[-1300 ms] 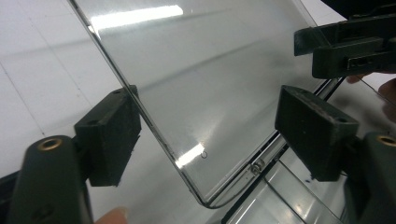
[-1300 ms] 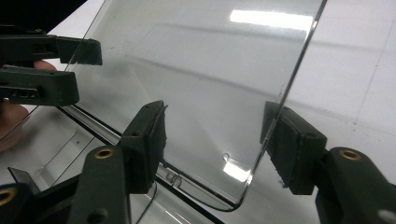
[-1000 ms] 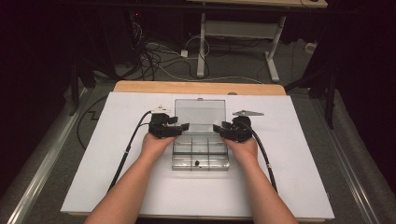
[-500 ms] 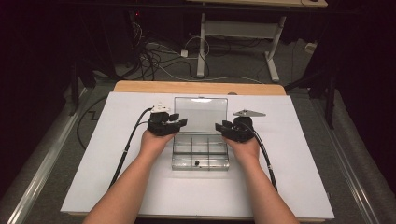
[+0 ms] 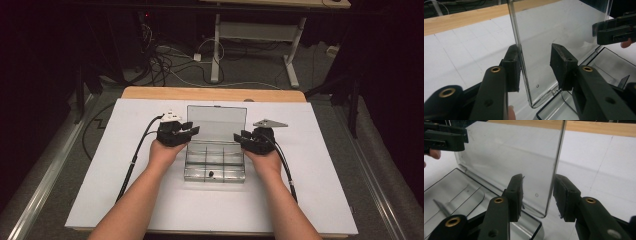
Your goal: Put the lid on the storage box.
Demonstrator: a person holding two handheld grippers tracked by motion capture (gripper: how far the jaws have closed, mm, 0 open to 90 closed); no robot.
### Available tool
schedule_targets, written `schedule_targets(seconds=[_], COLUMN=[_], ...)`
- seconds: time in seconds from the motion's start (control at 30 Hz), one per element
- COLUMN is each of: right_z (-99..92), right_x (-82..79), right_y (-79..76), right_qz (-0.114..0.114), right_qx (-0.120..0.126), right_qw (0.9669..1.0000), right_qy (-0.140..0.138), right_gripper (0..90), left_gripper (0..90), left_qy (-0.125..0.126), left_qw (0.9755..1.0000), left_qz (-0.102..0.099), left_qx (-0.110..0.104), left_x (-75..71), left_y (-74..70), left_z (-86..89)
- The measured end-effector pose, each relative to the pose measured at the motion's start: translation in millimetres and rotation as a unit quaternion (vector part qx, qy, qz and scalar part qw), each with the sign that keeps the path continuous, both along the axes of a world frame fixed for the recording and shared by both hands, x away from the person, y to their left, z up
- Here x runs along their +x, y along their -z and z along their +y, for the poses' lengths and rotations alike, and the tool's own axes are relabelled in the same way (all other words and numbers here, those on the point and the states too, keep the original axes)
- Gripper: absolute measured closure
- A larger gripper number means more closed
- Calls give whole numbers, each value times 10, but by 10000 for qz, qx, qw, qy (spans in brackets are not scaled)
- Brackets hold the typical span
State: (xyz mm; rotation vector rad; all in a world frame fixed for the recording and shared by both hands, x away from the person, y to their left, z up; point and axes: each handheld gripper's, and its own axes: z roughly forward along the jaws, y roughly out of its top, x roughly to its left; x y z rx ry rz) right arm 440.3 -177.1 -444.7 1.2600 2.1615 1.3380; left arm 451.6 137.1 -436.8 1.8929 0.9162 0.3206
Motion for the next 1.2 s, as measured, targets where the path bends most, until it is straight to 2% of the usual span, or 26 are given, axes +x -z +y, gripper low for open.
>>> schedule_targets(seconds=[0.27,0.4,0.53,0.73,0.93,1.07,1.2], right_z=[-95,-134,-133,-115,-56,-41,-34], right_x=[-179,-279,-371,-423,-456,-477,-510], right_y=[-59,-84,-119,-159,-154,-138,-136], right_qz=[-152,-289,-380,-513,-583,-564,-587], right_qx=[-172,-211,-157,-166,-224,-252,-235], right_qw=[9997,9993,9991,9982,9974,9974,9972], right_qy=[50,70,-37,-248,-370,-380,-394], right_gripper=[608,626,702,900,900,900,900], left_gripper=[593,604,604,598,584,575,553], left_qy=[64,55,72,142,211,275,299], left_qw=[9999,9997,9997,9993,9988,9984,9986], left_qz=[-103,-202,-246,-341,-434,-438,-397], left_qx=[-5,89,55,70,131,222,195], left_x=[-70,-127,-180,-273,-363,-413,-450], left_y=[-7,-16,-13,1,18,21,29], left_z=[13,12,19,36,49,56,60])
